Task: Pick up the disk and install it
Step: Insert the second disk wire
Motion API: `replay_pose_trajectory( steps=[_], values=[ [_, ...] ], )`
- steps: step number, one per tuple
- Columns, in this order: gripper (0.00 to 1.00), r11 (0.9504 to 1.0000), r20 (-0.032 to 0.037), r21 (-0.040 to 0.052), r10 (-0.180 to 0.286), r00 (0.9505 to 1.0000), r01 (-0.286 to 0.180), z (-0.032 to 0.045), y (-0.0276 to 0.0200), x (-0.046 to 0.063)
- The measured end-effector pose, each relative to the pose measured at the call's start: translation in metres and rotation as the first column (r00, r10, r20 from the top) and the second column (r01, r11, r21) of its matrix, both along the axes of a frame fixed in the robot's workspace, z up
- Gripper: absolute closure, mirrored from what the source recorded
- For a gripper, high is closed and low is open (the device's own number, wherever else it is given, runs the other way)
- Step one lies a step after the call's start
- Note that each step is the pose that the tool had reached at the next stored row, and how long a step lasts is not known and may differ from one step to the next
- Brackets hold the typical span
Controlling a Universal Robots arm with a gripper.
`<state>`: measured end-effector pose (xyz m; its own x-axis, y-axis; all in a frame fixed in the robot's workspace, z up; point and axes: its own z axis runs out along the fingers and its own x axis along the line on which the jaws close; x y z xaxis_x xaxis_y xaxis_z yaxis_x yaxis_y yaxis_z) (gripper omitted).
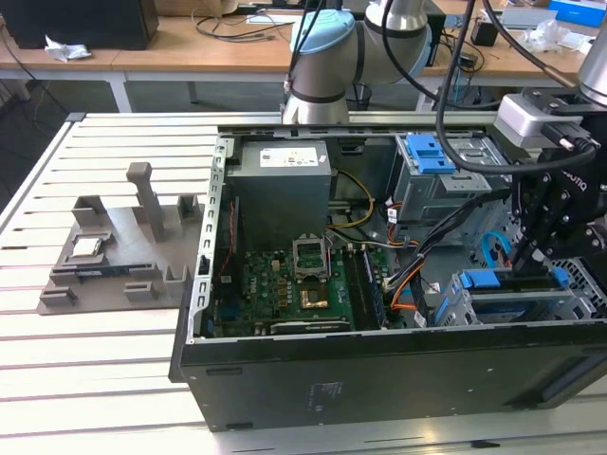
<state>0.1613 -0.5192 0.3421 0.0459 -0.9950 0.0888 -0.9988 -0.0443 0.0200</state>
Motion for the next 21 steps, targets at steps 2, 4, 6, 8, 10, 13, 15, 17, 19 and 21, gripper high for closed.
replay_pose_trajectory(
  steps=[2,4,6,8,10,13,15,17,19,21],
  values=[
    [0.84,1.0000,0.0000,0.0004,0.001,1.0000,-0.001,-0.0017,0.0000,-0.0002],
    [0.84,1.0000,0.0000,0.0003,0.001,1.0000,-0.001,-0.0021,0.0000,-0.0003],
    [0.84,1.0000,0.0000,0.0008,0.003,1.0000,-0.003,-0.0021,0.0000,-0.0004],
    [0.84,1.0000,0.0000,0.0013,0.004,1.0000,-0.004,-0.0012,0.0000,-0.0003],
    [0.84,1.0000,0.0001,0.0010,0.004,1.0000,-0.004,0.0002,0.0000,-0.0003],
    [0.84,1.0000,0.0000,0.0012,0.004,1.0000,-0.004,0.0017,0.0000,-0.0003],
    [0.84,1.0000,0.0000,0.0006,0.005,1.0000,-0.005,0.0031,0.0000,-0.0003],
    [0.84,1.0000,0.0000,0.0008,0.005,1.0000,-0.005,0.0046,0.0000,-0.0003],
    [0.84,1.0000,0.0000,0.0074,0.005,1.0000,-0.005,0.0037,-0.0006,-0.0003],
    [0.84,0.9999,0.0001,0.0109,0.005,1.0000,-0.005,0.0025,-0.0009,-0.0003]
  ],
)
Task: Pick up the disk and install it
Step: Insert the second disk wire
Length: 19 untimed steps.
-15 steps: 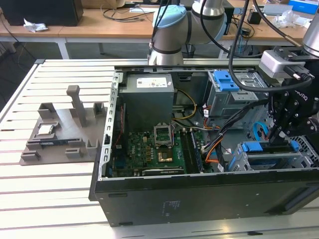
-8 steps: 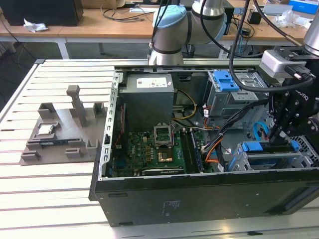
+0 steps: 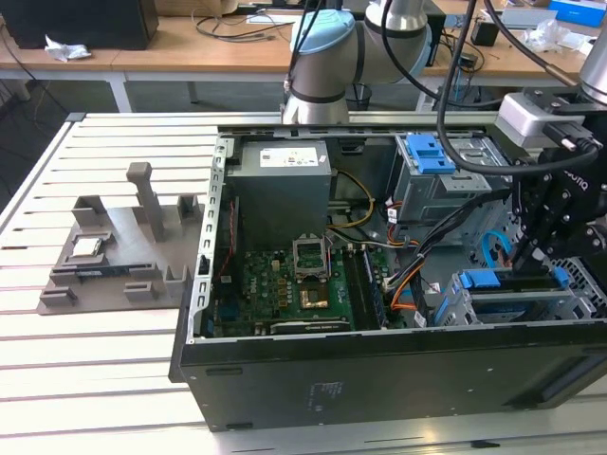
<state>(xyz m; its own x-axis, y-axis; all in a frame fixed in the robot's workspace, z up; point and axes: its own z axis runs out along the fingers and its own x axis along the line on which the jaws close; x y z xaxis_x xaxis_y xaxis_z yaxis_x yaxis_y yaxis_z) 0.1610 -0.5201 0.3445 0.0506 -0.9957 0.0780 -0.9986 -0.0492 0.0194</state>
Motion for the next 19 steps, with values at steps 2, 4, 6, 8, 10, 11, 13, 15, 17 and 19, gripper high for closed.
replay_pose_trajectory(
  steps=[2,4,6,8,10,11,13,15,17,19],
  values=[
    [0.84,1.0000,0.0000,0.0011,0.000,1.0000,0.000,-0.0006,-0.0001,0.0000],
    [0.84,1.0000,-0.0001,0.0022,0.000,1.0000,0.000,-0.0016,-0.0001,0.0000],
    [0.84,1.0000,-0.0001,0.0027,0.000,1.0000,0.000,-0.0024,-0.0001,0.0000],
    [0.84,1.0000,-0.0001,0.0032,0.000,1.0000,0.000,-0.0032,-0.0002,0.0000],
    [0.84,1.0000,0.0000,0.0026,0.000,1.0000,0.000,-0.0037,-0.0005,0.0000],
    [0.84,1.0000,0.0000,0.0026,0.000,1.0000,0.000,-0.0040,-0.0006,0.0000],
    [0.84,1.0000,0.0000,0.0022,0.000,1.0000,0.000,-0.0040,-0.0008,0.0000],
    [0.84,1.0000,0.0000,0.0030,0.000,1.0000,0.000,-0.0042,-0.0010,0.0000],
    [0.84,1.0000,0.0000,0.0053,0.000,1.0000,0.000,-0.0038,-0.0008,-0.0001],
    [0.84,1.0000,0.0000,0.0039,0.000,1.0000,0.000,-0.0027,-0.0007,0.0000]
  ],
)
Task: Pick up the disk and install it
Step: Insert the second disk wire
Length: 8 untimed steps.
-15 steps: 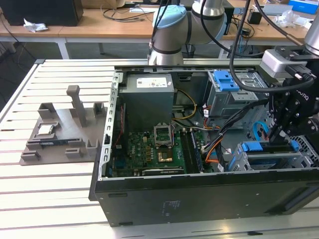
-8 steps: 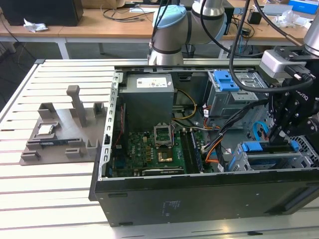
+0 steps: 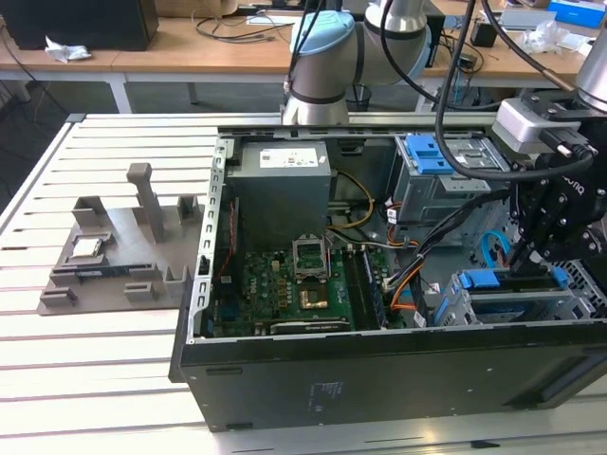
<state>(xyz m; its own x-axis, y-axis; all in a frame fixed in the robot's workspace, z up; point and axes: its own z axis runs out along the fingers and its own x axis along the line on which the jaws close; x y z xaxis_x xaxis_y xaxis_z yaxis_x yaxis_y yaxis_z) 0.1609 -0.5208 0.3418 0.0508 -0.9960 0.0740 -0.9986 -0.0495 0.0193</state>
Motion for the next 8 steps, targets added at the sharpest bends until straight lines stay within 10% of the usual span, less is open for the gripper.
replay_pose_trajectory(
  steps=[8],
  values=[
    [0.84,1.0000,0.0001,-0.0011,0.000,1.0000,0.000,-0.0018,-0.0003,0.0001]
  ],
)
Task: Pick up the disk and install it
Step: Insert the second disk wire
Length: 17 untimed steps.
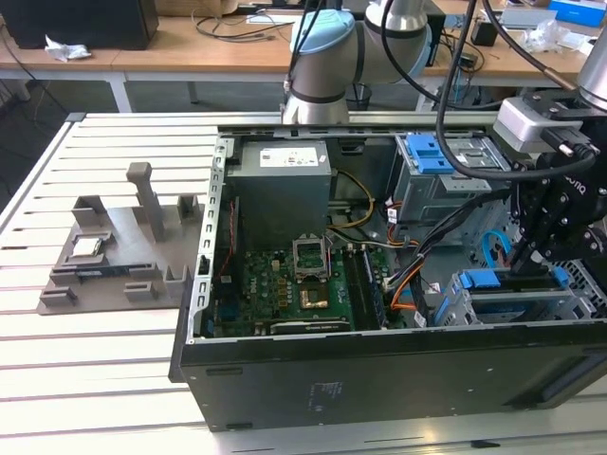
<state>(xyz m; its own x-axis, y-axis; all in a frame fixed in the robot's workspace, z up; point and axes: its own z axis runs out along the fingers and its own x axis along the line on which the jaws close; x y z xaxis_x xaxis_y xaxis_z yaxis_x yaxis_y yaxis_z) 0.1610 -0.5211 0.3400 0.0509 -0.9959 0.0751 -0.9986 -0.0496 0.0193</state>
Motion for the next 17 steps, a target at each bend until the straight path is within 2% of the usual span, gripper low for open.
replay_pose_trajectory(
  steps=[5,12,14,15,17],
  values=[
    [0.84,1.0000,-0.0001,0.0001,0.000,1.0000,0.000,-0.0055,0.0000,-0.0001],
    [0.84,1.0000,-0.0001,0.0004,0.000,1.0000,0.000,-0.0058,-0.0001,0.0000],
    [0.83,1.0000,0.0000,0.0009,0.000,1.0000,0.000,-0.0060,0.0000,0.0000],
    [0.76,1.0000,-0.0002,0.0008,0.000,1.0000,0.000,-0.0060,0.0000,0.0000],
    [0.76,1.0000,-0.0001,0.0006,0.000,1.0000,0.000,-0.0060,0.0000,0.0000]
  ],
)
